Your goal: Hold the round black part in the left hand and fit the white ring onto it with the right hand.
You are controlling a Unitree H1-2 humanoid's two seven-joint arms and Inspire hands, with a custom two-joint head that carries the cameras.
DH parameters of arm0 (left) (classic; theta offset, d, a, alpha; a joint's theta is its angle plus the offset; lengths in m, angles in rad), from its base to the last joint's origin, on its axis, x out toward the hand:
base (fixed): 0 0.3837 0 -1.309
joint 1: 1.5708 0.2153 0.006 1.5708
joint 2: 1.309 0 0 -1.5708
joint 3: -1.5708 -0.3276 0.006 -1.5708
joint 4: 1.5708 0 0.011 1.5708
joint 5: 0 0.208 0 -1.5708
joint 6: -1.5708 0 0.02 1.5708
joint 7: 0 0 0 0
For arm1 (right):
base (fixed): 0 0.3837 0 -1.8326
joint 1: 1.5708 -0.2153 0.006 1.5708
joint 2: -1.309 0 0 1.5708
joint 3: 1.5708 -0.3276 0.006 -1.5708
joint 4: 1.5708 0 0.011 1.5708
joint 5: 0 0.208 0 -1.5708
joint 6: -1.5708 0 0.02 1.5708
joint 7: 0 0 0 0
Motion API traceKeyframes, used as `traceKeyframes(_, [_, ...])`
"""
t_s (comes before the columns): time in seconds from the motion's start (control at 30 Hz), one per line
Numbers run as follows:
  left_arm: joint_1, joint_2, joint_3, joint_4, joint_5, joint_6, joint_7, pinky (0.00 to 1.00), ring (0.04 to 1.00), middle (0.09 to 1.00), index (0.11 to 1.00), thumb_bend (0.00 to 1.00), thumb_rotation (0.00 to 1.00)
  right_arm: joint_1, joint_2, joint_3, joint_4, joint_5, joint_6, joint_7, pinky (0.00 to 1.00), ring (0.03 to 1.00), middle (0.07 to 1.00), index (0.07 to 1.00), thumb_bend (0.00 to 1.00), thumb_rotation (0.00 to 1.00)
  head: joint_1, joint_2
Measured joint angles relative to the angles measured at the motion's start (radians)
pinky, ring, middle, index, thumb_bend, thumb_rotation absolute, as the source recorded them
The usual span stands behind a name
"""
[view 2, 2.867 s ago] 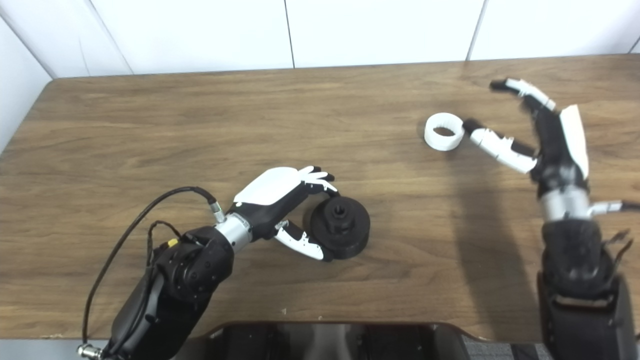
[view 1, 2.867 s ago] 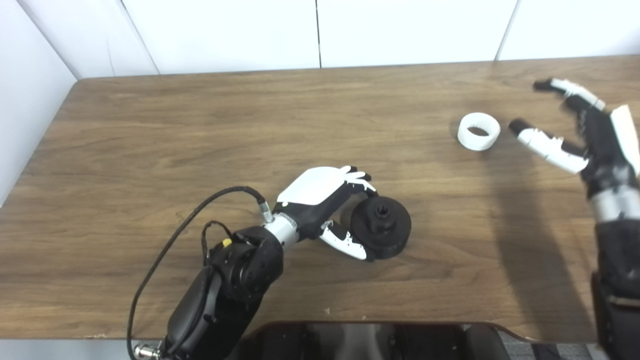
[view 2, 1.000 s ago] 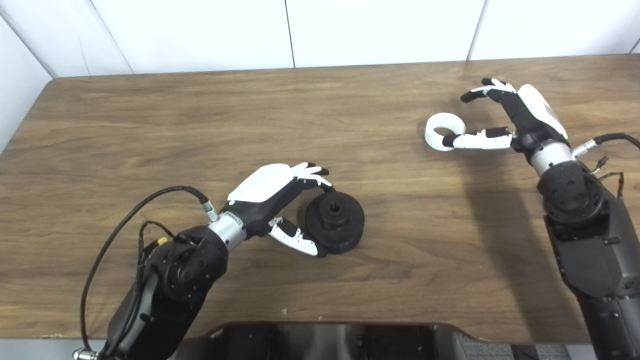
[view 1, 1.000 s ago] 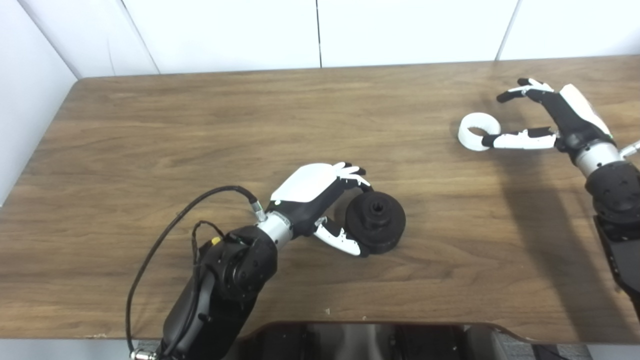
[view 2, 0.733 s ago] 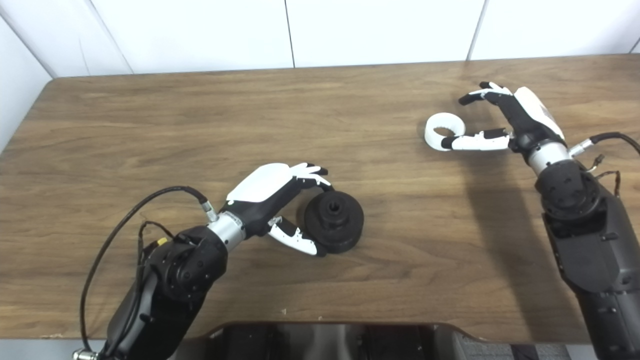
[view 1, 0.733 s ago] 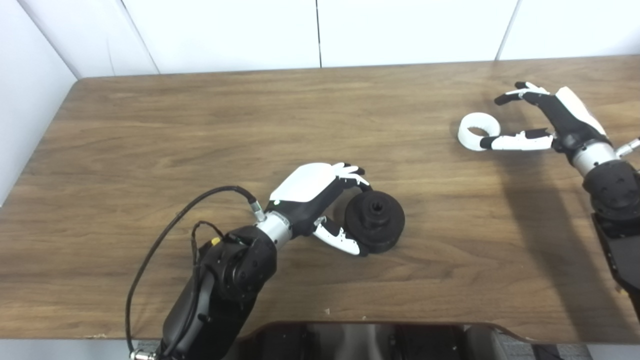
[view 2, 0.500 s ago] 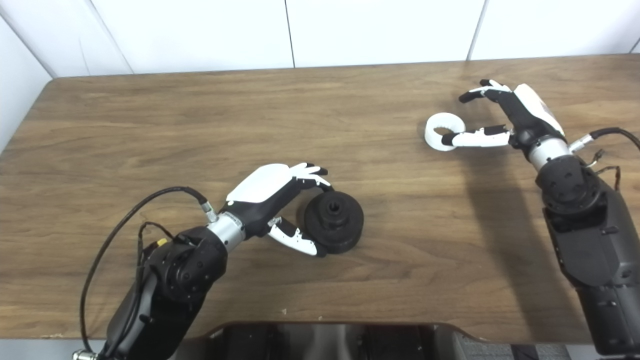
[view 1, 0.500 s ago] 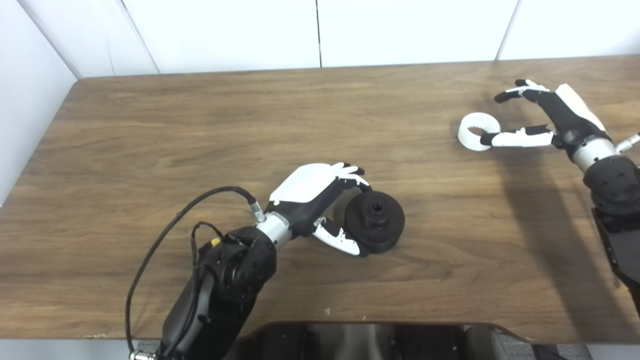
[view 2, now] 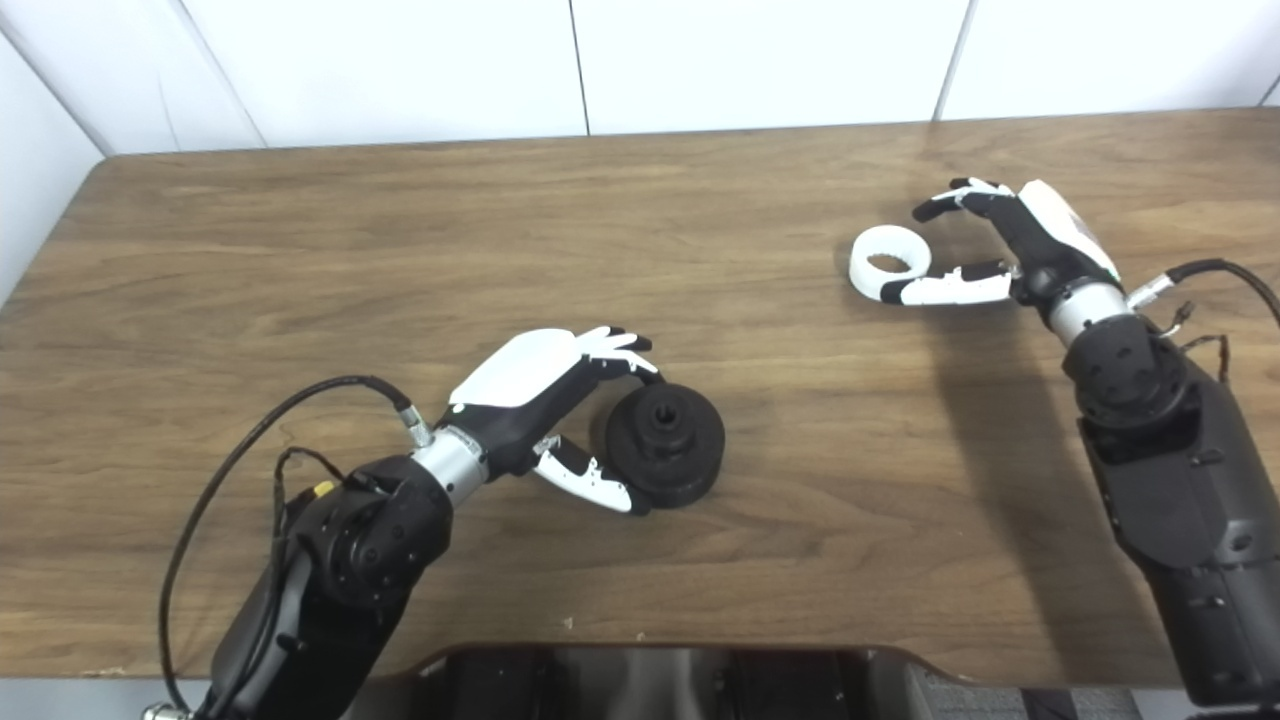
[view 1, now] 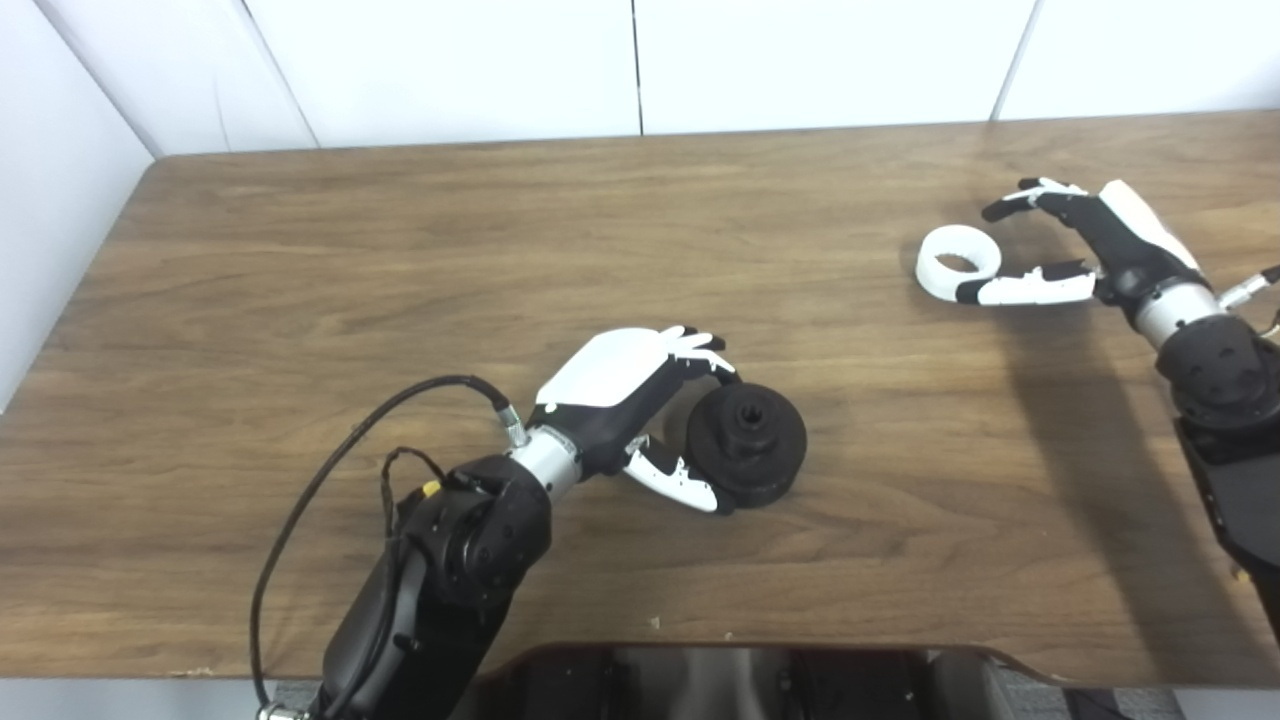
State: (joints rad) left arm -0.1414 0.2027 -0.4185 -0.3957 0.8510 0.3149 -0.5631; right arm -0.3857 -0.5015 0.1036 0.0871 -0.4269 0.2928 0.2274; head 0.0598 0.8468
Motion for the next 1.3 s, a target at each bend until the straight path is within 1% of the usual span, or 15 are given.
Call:
traceKeyframes(0.2, [0.002, 0.004, 0.005, -0.023, 0.004, 0.027, -0.027, 0.79, 0.971, 0.933, 0.723, 0.85, 0.28, -0.012, 0.003, 0.010, 0.028, -0.006, -0.004, -0.002, 0.94, 1.000, 0.943, 0.749, 0.91, 0.38, 0.000, 0.000])
traceKeyframes(0.5, [0.002, 0.005, 0.007, -0.025, 0.004, 0.027, -0.027, 0.79, 0.971, 0.933, 0.720, 0.85, 0.29, -0.019, 0.021, 0.013, 0.063, -0.008, -0.010, -0.004, 0.96, 1.000, 0.945, 0.754, 0.91, 0.39, 0.002, 0.002])
traceKeyframes(0.77, [0.008, 0.005, 0.007, -0.032, 0.006, 0.033, -0.033, 0.80, 0.978, 0.938, 0.723, 0.85, 0.29, -0.027, 0.026, 0.013, 0.089, -0.008, -0.033, -0.007, 0.94, 1.000, 0.942, 0.751, 0.91, 0.38, 0.011, 0.003])
traceKeyframes(1.17, [0.018, 0.005, 0.007, -0.050, 0.010, 0.048, -0.043, 0.81, 0.981, 0.940, 0.726, 0.85, 0.30, -0.031, 0.028, 0.013, 0.096, -0.014, -0.037, -0.019, 0.92, 1.000, 0.936, 0.751, 0.90, 0.37, 0.014, 0.006])
traceKeyframes(1.3, [0.018, 0.005, 0.007, -0.050, 0.011, 0.050, -0.045, 0.81, 0.983, 0.942, 0.728, 0.85, 0.29, -0.032, 0.030, 0.014, 0.099, -0.016, -0.038, -0.034, 0.94, 1.000, 0.934, 0.747, 0.89, 0.36, 0.009, 0.008])
